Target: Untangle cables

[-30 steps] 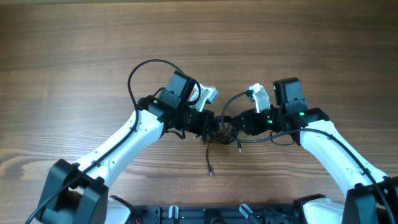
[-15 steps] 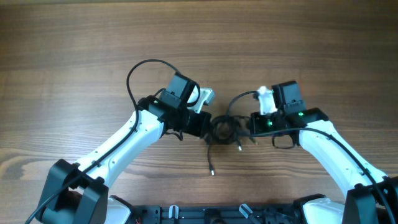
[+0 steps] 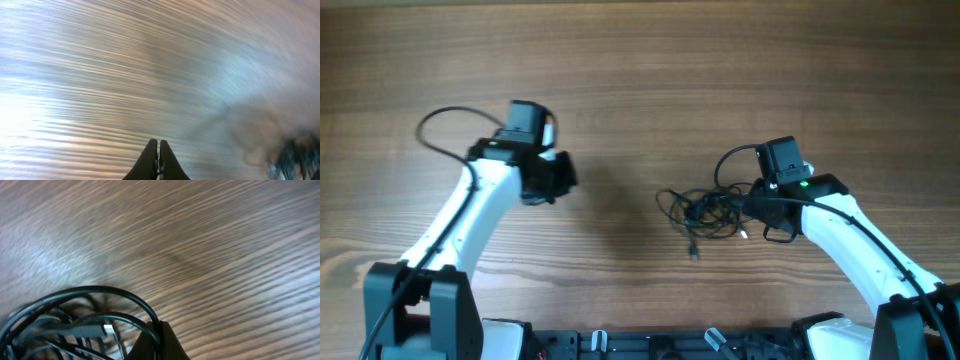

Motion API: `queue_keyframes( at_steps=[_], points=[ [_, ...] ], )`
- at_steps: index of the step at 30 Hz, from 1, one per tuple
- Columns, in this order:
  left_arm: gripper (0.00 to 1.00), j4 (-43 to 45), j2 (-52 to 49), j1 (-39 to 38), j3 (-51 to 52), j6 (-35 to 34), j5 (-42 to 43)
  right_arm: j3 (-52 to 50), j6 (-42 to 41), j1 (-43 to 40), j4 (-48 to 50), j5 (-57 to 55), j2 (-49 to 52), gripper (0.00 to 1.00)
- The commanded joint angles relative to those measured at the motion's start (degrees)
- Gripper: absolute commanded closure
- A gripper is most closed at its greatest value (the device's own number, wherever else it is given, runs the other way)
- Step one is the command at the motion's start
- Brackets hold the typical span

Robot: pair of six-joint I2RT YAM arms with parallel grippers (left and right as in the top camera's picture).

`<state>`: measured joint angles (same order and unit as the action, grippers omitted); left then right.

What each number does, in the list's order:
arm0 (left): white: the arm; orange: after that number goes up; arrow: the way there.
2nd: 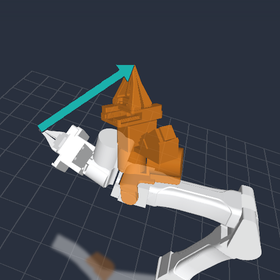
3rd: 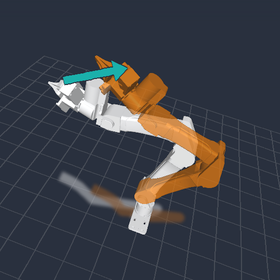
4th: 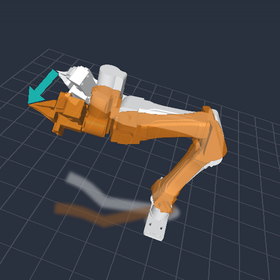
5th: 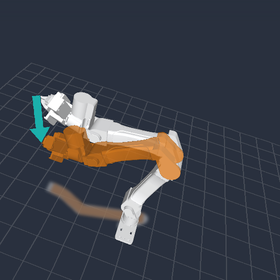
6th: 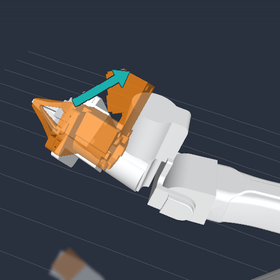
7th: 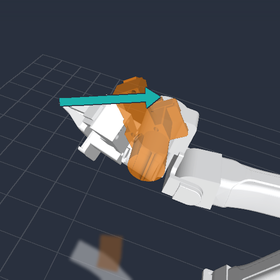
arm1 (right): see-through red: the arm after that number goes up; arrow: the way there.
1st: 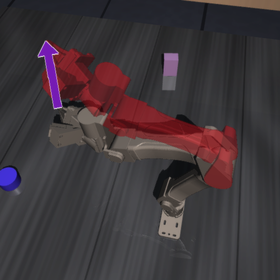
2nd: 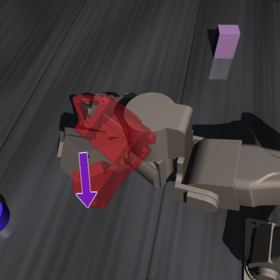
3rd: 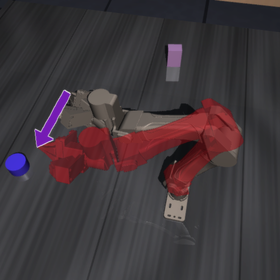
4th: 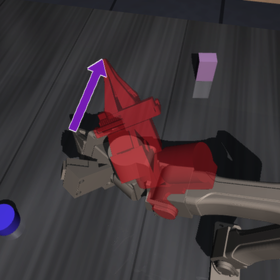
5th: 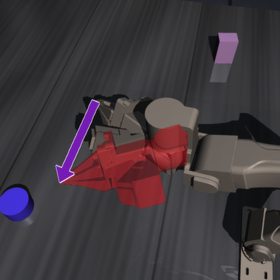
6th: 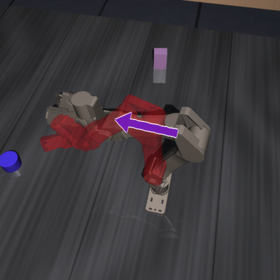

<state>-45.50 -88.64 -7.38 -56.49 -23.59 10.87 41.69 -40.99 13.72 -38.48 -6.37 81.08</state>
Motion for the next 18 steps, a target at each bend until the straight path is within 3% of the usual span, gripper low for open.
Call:
queue_keyframes(
  at_steps=[1,2,3,5,6,7,8,9,18],
  points=[
    [0.96,-2.2,0.6,5.9,-0.1,-8.4,0.0,-0.1,-1.4,-0.1,3.0,-0.6,0.6,0.96],
    [0.96,-2.1,0.6,6.7,-0.1,-7.9,5.0,-0.1,7.3,-0.1,7.7,8.2,0.6,0.96],
    [0.96,-1.4,0.6,6.9,-0.1,-5.9,9.8,-0.1,19.1,-0.1,13.2,22.8,0.6,0.96],
    [0.95,1.2,0.6,6.2,-0.1,-0.3,20.7,-0.1,33.9,-0.1,19.8,51.2,0.6,0.96],
    [0.78,2.7,0.6,5.3,-0.1,1.9,25.4,-0.1,34.7,-0.1,22.2,60.2,0.6,0.96],
    [0.51,3.8,0.6,4.3,-0.1,4.0,29.0,-0.1,34.2,-0.1,24.1,64.9,0.6,0.96],
    [0.30,4.7,0.6,3.2,-0.1,5.5,31.1,-0.1,34.2,0.0,25.5,68.8,0.6,0.96],
    [0.20,5.3,0.6,1.5,-0.1,5.7,31.3,-0.1,34.6,0.0,26.6,72.2,0.5,0.96],
    [0.19,7.5,0.5,-9.4,0.0,8.5,27.4,1.8,29.4,0.0,27.3,65.6,-5.9,0.96]
  ],
)
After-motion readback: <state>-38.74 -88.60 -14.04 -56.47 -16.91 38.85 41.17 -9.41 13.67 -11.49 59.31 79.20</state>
